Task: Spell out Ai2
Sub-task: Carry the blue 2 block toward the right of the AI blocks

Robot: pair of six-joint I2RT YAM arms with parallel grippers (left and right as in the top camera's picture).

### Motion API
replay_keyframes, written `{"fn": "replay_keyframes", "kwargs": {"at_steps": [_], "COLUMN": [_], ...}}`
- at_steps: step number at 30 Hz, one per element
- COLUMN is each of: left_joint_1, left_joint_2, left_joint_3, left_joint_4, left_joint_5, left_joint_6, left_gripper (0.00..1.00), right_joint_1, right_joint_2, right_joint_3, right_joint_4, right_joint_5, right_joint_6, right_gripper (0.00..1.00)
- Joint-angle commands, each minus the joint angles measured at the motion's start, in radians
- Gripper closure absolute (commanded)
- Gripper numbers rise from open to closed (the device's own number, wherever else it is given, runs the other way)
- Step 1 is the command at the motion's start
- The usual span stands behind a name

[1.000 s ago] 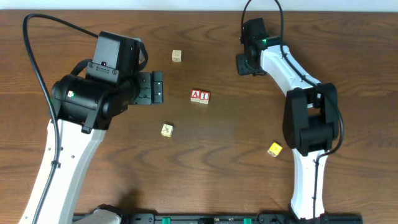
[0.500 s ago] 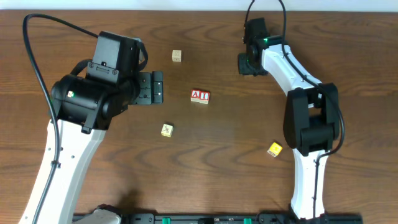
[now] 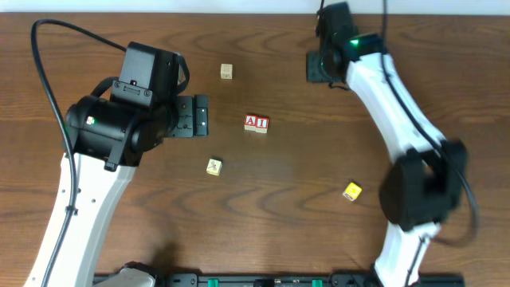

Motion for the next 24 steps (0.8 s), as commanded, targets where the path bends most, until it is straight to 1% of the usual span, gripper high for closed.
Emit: {"fn": "replay_keyframes", "kwargs": {"at_steps": [1, 3, 5, 8, 10, 11, 13, 17, 18, 21, 24], "left_joint_1": [0.001, 0.001, 0.001, 0.001, 0.001, 0.001, 0.001, 0.001, 0.001, 0.001, 0.001], "left_joint_2": [0.000, 0.000, 0.000, -0.005, -0.013, -0.018, -0.033, -0.078, -0.090, -0.127, -0.153], "left_joint_3": [0.020, 0.020, 0.020, 0.020, 0.020, 0.020, 0.020, 0.020, 0.020, 0.020, 0.020], "left_joint_4": [-0.023, -0.042, -0.055, -0.058, -0.057, -0.057, -0.060, -0.071, -0.072, -0.069, -0.066], "left_joint_5": [0.008, 0.022, 0.045, 0.098, 0.121, 0.124, 0.124, 0.123, 0.123, 0.122, 0.119], "left_joint_6": [-0.007, -0.007, -0.006, 0.028, 0.031, 0.031, 0.032, 0.056, 0.058, 0.070, 0.076], "left_gripper": [0.05, 0.05, 0.05, 0.05, 0.05, 0.05, 0.05, 0.05, 0.05, 0.05, 0.05], "right_joint_1": [0.016, 0.020, 0.024, 0.050, 0.082, 0.105, 0.153, 0.231, 0.246, 0.281, 0.298], "right_joint_2": [-0.140, -0.213, -0.276, -0.352, -0.400, -0.427, -0.481, -0.589, -0.614, -0.686, -0.710], "right_joint_3": [0.008, 0.008, 0.007, -0.002, -0.027, -0.050, -0.111, -0.277, -0.322, -0.479, -0.593], "right_joint_4": [-0.039, -0.089, -0.155, -0.251, -0.281, -0.284, -0.283, -0.290, -0.286, -0.234, -0.157], "right_joint_5": [0.026, 0.039, 0.068, 0.106, 0.148, 0.180, 0.226, 0.238, 0.238, 0.235, 0.221], "right_joint_6": [0.043, 0.058, 0.082, 0.092, 0.111, 0.128, 0.166, 0.251, 0.267, 0.327, 0.381], "right_gripper": [0.83, 0.84, 0.87, 0.86, 0.87, 0.88, 0.88, 0.86, 0.84, 0.82, 0.79]}}
